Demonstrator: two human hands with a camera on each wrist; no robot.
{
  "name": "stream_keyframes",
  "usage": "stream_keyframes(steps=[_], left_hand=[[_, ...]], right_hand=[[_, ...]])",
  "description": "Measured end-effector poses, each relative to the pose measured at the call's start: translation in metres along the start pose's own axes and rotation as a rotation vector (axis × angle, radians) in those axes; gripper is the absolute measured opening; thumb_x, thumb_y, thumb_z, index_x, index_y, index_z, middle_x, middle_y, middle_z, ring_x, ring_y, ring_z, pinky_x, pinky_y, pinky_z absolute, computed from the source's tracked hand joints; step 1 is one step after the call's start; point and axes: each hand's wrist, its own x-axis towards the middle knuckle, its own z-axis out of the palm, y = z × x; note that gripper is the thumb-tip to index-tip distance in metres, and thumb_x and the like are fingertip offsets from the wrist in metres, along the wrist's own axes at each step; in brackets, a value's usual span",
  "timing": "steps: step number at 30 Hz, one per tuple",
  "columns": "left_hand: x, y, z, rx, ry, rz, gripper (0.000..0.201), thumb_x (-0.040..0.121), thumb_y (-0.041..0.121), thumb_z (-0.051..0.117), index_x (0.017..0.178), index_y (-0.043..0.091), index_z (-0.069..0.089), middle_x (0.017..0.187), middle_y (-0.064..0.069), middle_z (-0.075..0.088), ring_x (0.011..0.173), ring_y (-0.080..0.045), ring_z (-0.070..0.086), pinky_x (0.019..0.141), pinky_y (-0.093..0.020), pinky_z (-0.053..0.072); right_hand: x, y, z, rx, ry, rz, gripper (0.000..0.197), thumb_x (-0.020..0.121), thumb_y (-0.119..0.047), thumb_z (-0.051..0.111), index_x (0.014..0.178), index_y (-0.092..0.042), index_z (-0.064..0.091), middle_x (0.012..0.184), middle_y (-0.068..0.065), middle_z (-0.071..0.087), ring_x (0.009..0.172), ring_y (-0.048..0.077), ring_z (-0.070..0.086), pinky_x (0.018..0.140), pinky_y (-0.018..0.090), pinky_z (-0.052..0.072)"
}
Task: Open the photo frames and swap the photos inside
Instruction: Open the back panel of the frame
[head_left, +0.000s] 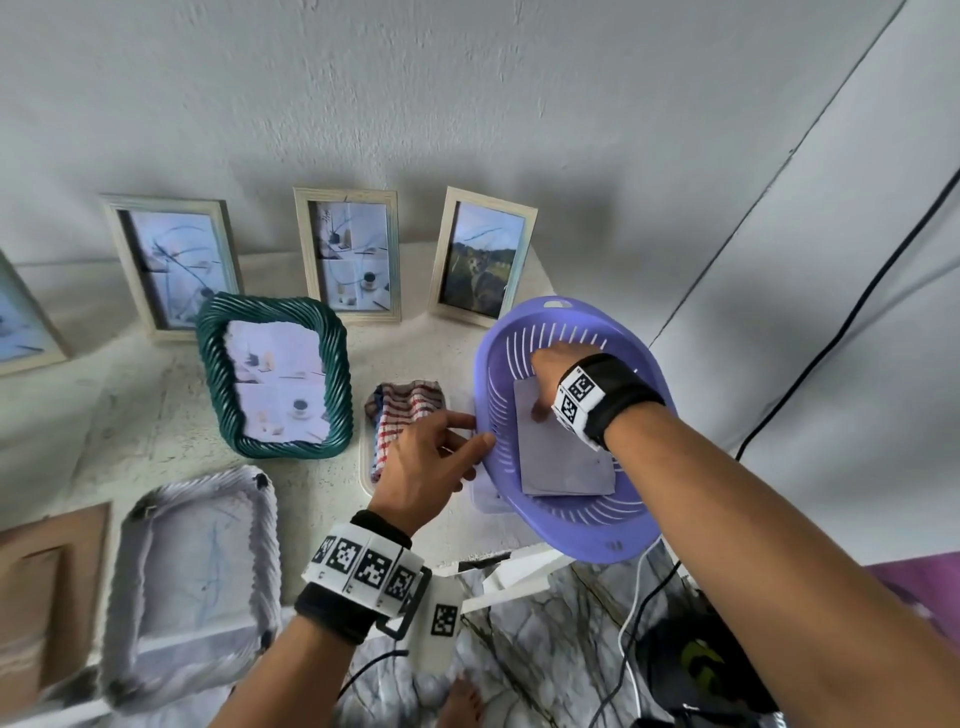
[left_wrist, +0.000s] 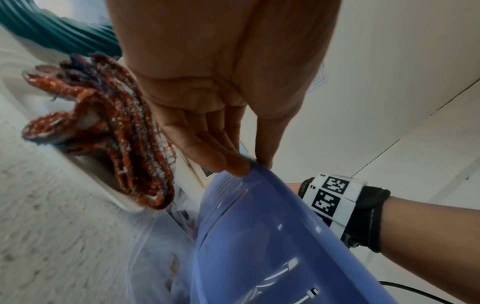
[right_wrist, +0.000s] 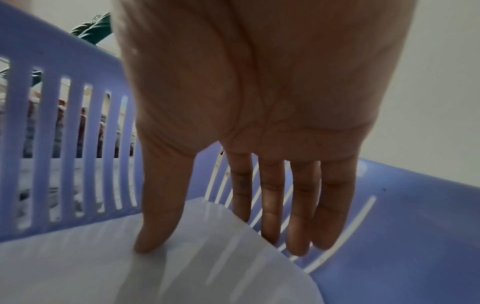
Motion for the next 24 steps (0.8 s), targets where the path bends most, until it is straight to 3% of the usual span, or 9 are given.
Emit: stream_keyframes(steps=[3,6,13,15,18,21,24], left_hand=[[0.0,0.001,-0.002,0.008,-0.014,-0.002,0.026,0.087,0.028,0.071,0.106,0.011,0.066,0.071,0.0,0.071,0.057,-0.011,0.065,0.052,-0.027,0.05],[0.0,0.001,-0.003,0.018,-0.019,0.0,0.025,0.087,0.03,0.071,0.104,0.013,0.066,0.072,-0.001,0.071,0.058,-0.012,0.066,0.053,-0.029,0.051],[-0.001,0.004,-0.007,0.068,-0.017,0.011,0.028,0.089,0.033,0.069,0.108,0.013,0.066,0.074,0.0,0.071,0.061,-0.015,0.068,0.06,-0.037,0.059],[-0.002,0.007,-0.01,0.099,0.012,0.043,0.028,0.091,0.031,0.066,0.11,0.011,0.065,0.078,0.0,0.07,0.06,-0.011,0.068,0.057,-0.028,0.058],[-0.007,0.016,-0.018,0.15,0.057,0.14,0.023,0.092,0.028,0.064,0.108,0.01,0.065,0.085,0.001,0.067,0.064,0.005,0.063,0.051,-0.009,0.048],[-0.013,0.028,-0.032,0.179,0.082,0.246,0.024,0.092,0.028,0.065,0.11,0.012,0.067,0.097,0.001,0.071,0.079,0.002,0.065,0.062,-0.009,0.05],[-0.023,0.04,-0.053,0.153,0.103,0.324,0.027,0.091,0.028,0.066,0.115,0.015,0.067,0.105,0.004,0.07,0.089,0.0,0.067,0.072,-0.012,0.052]], right_hand=[[0.001,0.001,-0.001,-0.024,0.044,0.003,0.035,0.076,-0.03,0.075,0.104,-0.015,0.06,0.099,0.009,0.068,0.09,0.031,0.065,0.077,0.036,0.052],[0.002,0.005,-0.005,-0.012,0.107,0.011,0.025,0.09,-0.018,0.057,0.114,-0.013,0.057,0.11,0.013,0.066,0.102,0.035,0.062,0.08,0.04,0.05],[-0.012,0.011,-0.021,0.107,0.198,0.051,0.024,0.091,-0.014,0.05,0.11,-0.011,0.065,0.11,0.016,0.066,0.101,0.036,0.061,0.082,0.041,0.052],[-0.02,0.009,-0.029,0.103,0.19,0.051,0.028,0.093,-0.013,0.046,0.115,-0.012,0.063,0.115,0.015,0.064,0.106,0.036,0.059,0.085,0.04,0.05],[-0.037,0.007,-0.056,0.153,0.189,0.051,0.037,0.089,-0.008,0.045,0.122,-0.018,0.059,0.122,0.012,0.062,0.11,0.036,0.057,0.089,0.041,0.046],[-0.062,-0.002,-0.093,0.221,0.295,0.007,0.037,0.087,-0.006,0.043,0.119,-0.016,0.06,0.119,0.014,0.063,0.107,0.037,0.056,0.088,0.041,0.047],[-0.09,-0.028,-0.123,0.279,0.424,-0.097,0.042,0.09,-0.005,0.04,0.126,-0.018,0.058,0.125,0.011,0.062,0.109,0.034,0.056,0.089,0.04,0.046]])
